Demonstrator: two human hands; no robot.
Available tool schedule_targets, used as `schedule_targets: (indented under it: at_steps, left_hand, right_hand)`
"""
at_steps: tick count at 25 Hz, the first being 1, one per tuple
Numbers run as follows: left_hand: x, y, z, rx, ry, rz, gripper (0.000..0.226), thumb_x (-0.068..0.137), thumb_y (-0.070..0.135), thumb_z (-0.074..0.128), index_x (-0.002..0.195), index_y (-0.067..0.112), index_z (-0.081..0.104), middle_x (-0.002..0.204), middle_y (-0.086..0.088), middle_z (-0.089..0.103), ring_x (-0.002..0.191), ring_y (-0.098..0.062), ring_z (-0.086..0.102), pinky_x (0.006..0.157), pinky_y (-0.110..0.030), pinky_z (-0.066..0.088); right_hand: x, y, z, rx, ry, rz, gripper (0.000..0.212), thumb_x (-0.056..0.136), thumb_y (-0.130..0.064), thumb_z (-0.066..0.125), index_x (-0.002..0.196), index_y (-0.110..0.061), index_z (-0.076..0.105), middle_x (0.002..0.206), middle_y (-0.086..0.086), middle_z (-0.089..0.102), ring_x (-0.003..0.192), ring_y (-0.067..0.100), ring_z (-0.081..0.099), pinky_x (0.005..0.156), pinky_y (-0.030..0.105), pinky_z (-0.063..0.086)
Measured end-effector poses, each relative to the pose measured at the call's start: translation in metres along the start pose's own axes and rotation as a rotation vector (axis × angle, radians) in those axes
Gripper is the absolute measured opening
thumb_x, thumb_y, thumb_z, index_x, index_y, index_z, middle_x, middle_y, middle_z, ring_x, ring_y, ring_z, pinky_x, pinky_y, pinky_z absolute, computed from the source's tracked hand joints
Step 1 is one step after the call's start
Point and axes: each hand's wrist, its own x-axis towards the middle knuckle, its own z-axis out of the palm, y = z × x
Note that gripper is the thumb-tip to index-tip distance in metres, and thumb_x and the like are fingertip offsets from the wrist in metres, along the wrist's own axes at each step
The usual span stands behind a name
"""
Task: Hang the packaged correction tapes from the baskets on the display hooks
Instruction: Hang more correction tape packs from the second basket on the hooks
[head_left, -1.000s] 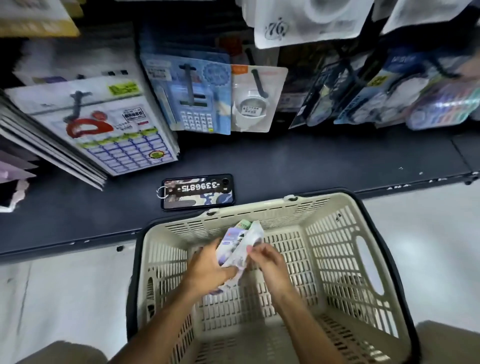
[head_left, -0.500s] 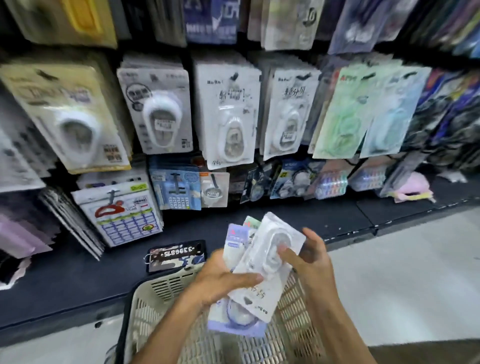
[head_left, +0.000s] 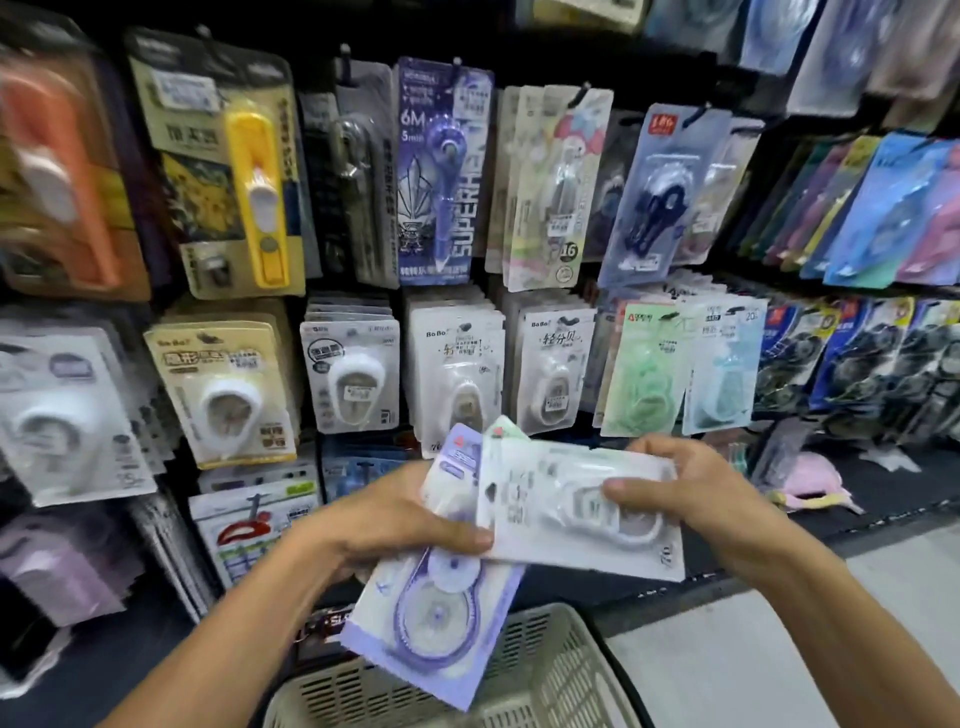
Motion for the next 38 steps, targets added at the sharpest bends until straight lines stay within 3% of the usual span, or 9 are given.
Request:
schedule_targets:
  at_steps: [3,6,15,21,23,27,31,35,38]
  left_hand:
    - [-0.022,0.020,-0.027,-0.192,0.290,0.022,0.050,0.064,0.004,0.091,0.111,0.010,0.076,0.110,-0.016,0.078,0.092,-0.029,0.078,0.070,-0.035,0.064]
    - [-0.044,0.035,-0.040,-0.139,0.513,0.078,0.051,0.063,0.017,0.085,0.112,0.011,0.073,0.104,-0.012,0.080,0.090,-0.029,0.078,0.069,-0.035,0.065]
    - [-0.098,0.030,-0.048,-0.020,0.781,0.146,0.033,0.077,0.005,0.084,0.107,0.014,0.073,0.097,-0.002,0.082,0.086,-0.021,0.079,0.075,-0.037,0.059]
    - [-0.098,0.030,-0.045,-0.029,0.770,0.229,0.056,0.060,0.023,0.090,0.112,0.017,0.072,0.101,0.000,0.081,0.091,-0.020,0.079,0.081,-0.039,0.057]
    - [-0.093,0.031,-0.043,-0.085,0.733,0.258,0.059,0.056,0.023,0.097,0.110,0.018,0.074,0.105,-0.003,0.081,0.094,-0.024,0.078,0.083,-0.041,0.057]
    - [-0.066,0.036,-0.020,-0.203,0.716,0.359,0.045,0.052,0.028,0.094,0.095,0.035,0.079,0.100,-0.002,0.081,0.088,-0.024,0.079,0.066,-0.030,0.063]
    - [-0.015,0.046,0.019,-0.154,0.741,0.393,0.047,0.058,0.029,0.092,0.102,0.023,0.075,0.097,0.003,0.082,0.087,-0.018,0.079,0.071,-0.033,0.063]
    - [0.024,0.052,0.044,-0.234,0.480,0.369,0.045,0.069,0.019,0.092,0.106,0.036,0.073,0.108,0.004,0.080,0.099,-0.017,0.077,0.073,-0.026,0.062]
    - [0.050,0.048,0.062,-0.199,0.555,0.356,0.043,0.080,0.000,0.082,0.107,0.032,0.072,0.105,0.005,0.080,0.099,-0.017,0.077,0.087,-0.042,0.062]
  right_hand:
    - [-0.001,0.017,-0.001,0.353,0.280,0.163,0.037,0.064,-0.043,0.079,0.087,-0.016,0.068,0.076,0.005,0.074,0.057,0.017,0.065,0.053,0.026,0.046]
    - [-0.005,0.032,0.039,0.492,0.167,0.164,0.030,0.066,-0.049,0.077,0.079,-0.024,0.069,0.069,0.002,0.064,0.045,0.010,0.048,0.037,0.021,0.033]
    - [0.009,0.026,0.125,0.439,0.003,0.019,0.026,0.092,-0.024,0.071,0.117,-0.019,0.066,0.100,0.008,0.078,0.066,0.027,0.072,0.051,0.029,0.056]
    - [0.044,-0.001,0.126,0.348,0.120,-0.014,0.017,0.093,-0.023,0.070,0.110,-0.023,0.072,0.072,-0.001,0.072,0.045,0.014,0.049,0.037,0.025,0.038]
    - [0.047,-0.004,0.124,0.306,0.200,0.016,0.027,0.091,-0.025,0.072,0.117,-0.023,0.064,0.084,-0.003,0.071,0.050,0.014,0.053,0.040,0.027,0.041]
    - [0.029,-0.001,0.119,0.022,0.209,-0.076,0.047,0.084,-0.051,0.071,0.123,-0.052,0.043,0.123,-0.013,0.056,0.104,0.012,0.062,0.088,0.034,0.054]
    - [0.011,-0.006,0.114,0.149,-0.107,-0.250,0.073,0.062,-0.060,0.088,0.122,-0.053,0.048,0.112,-0.008,0.070,0.099,0.014,0.072,0.086,0.033,0.059]
    - [0.022,0.005,0.054,0.371,0.087,-0.228,0.071,0.065,-0.033,0.090,0.126,-0.033,0.053,0.100,0.004,0.077,0.091,0.024,0.075,0.071,0.032,0.061]
    - [0.030,0.021,-0.002,0.392,0.220,-0.204,0.050,0.064,-0.031,0.082,0.112,-0.028,0.066,0.103,0.003,0.077,0.090,0.018,0.074,0.065,0.022,0.057]
